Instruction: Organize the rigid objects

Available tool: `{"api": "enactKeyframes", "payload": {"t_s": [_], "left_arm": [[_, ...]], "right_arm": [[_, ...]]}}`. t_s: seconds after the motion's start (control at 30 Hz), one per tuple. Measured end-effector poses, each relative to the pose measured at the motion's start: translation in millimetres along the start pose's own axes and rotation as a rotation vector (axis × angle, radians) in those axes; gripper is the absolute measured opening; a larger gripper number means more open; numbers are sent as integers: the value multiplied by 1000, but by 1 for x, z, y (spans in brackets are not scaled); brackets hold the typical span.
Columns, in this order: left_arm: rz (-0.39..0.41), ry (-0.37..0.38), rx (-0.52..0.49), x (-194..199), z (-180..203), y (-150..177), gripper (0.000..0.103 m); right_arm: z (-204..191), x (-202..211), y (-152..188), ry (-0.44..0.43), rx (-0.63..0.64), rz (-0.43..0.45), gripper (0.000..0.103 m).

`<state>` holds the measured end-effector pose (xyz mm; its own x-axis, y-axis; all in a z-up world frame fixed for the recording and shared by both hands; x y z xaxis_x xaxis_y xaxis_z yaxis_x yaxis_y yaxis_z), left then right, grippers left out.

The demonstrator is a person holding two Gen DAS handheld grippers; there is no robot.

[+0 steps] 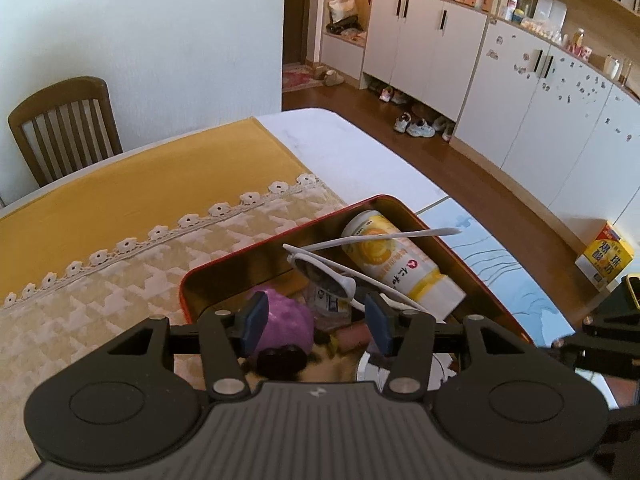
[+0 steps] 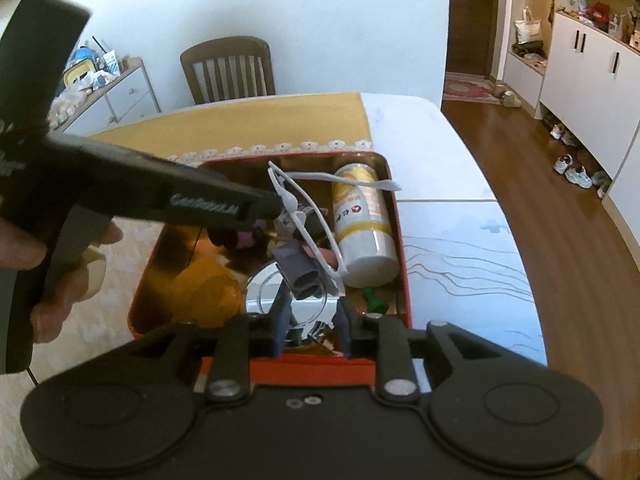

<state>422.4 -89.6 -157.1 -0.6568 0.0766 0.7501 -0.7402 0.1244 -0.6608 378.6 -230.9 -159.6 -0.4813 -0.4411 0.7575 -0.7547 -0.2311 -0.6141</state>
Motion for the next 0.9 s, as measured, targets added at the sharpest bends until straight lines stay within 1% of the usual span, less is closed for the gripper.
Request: {"api": "enactKeyframes", "payload": {"t_s": [0.2, 0.27, 0.33, 0.37, 0.4, 0.67, 0.77, 0.8, 0.87, 0.9], "left_arm": [[48, 10, -19, 31, -2, 7, 52], [62, 16, -29, 42, -2, 11, 52], [75, 21, -36, 51, -3, 14, 58], [86, 22, -38, 58, -3, 16, 65], [95, 24, -38, 62, -4, 17, 67], [129, 47, -52, 97, -8, 34, 67], [139, 49, -56, 108, -12, 40, 74], [144, 50, -57, 111, -13, 42, 75], [146, 51, -53, 118, -16, 45, 75], [145, 53, -49, 121, -17, 46, 75]], "right_arm": [[-8, 18, 1, 11, -30, 33, 35], [-10, 23, 2, 14, -45, 39, 41], [-13, 29, 4, 16, -55, 49, 45], [-15, 32, 5, 18, -59, 54, 47], [-17, 35, 6, 19, -62, 58, 48], [-29, 53, 12, 42, -93, 96, 62], [-34, 60, 15, 43, -105, 113, 67], [-36, 63, 15, 44, -109, 119, 69], [-39, 69, 17, 47, -116, 134, 76], [-40, 72, 17, 47, -120, 142, 77]]}}
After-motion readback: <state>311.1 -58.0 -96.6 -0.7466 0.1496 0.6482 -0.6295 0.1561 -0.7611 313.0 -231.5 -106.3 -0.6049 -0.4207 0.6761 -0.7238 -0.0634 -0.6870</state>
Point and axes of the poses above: each gripper's, at about its wrist camera, not at the fingertips, and x roughly against the way its jaws point, z to its right, y to its underside, the point moved 4 cm from there along -x, roughly the way its jaws point, and after that the axes turned 8 degrees about -x, right-handed, at the moved point
